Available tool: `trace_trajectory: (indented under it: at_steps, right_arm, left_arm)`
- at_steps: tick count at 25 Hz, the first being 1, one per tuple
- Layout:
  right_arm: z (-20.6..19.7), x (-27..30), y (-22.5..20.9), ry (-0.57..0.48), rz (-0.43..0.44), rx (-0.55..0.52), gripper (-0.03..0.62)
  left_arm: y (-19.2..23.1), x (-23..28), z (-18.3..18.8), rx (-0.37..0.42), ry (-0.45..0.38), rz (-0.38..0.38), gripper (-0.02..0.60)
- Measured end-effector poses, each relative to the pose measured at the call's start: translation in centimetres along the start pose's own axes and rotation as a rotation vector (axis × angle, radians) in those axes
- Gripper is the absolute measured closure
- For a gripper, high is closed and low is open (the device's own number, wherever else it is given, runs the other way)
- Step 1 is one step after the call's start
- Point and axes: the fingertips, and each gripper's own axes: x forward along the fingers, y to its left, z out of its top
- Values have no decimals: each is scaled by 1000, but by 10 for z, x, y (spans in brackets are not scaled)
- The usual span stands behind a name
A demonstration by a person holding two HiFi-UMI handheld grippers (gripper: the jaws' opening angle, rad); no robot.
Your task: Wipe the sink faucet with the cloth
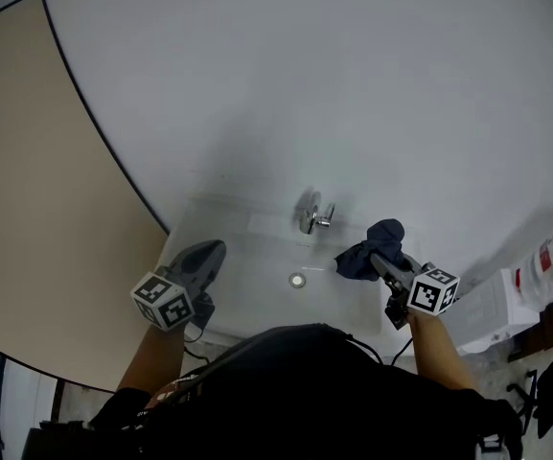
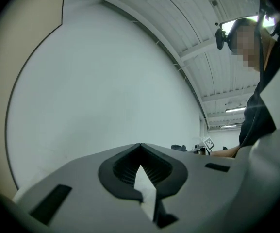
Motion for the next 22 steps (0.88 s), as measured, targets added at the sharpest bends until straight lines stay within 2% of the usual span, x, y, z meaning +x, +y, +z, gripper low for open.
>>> trace_trajectory:
  at_steps: [6, 22]
  right_arm:
    - [-18, -14, -11, 7, -9, 37, 533]
    - [-28, -3, -13, 37, -11, 16, 533]
  left_arm:
    - [-11, 7, -1, 10, 14, 1, 583]
    - [-9, 14, -18, -28, 36, -21, 583]
